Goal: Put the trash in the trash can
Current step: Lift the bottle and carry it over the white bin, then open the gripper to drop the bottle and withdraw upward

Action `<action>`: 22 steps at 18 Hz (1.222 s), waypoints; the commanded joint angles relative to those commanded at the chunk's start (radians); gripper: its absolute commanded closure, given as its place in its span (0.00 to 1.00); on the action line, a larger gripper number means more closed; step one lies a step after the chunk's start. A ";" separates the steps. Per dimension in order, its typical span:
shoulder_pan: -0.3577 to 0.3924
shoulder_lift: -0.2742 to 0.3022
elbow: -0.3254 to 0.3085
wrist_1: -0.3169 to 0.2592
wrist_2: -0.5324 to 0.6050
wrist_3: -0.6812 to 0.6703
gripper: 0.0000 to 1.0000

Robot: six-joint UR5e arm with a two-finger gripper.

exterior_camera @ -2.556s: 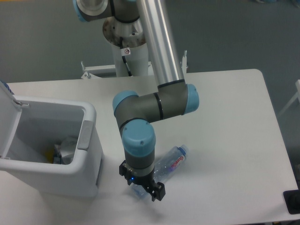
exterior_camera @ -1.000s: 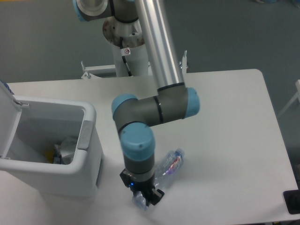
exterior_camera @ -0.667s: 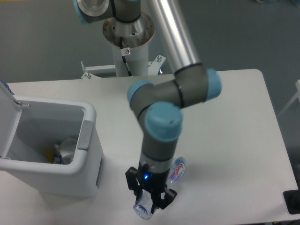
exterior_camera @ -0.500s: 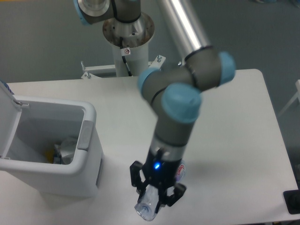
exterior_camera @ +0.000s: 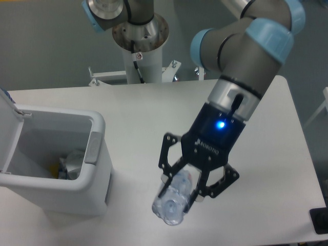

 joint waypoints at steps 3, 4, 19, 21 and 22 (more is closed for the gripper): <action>-0.040 0.024 0.002 0.002 -0.006 -0.041 0.56; -0.044 0.037 0.000 0.002 -0.009 -0.054 0.56; -0.212 0.132 -0.167 0.076 -0.100 -0.120 0.59; -0.222 0.141 -0.192 0.081 -0.097 -0.123 0.57; -0.224 0.146 -0.205 0.083 -0.097 -0.120 0.55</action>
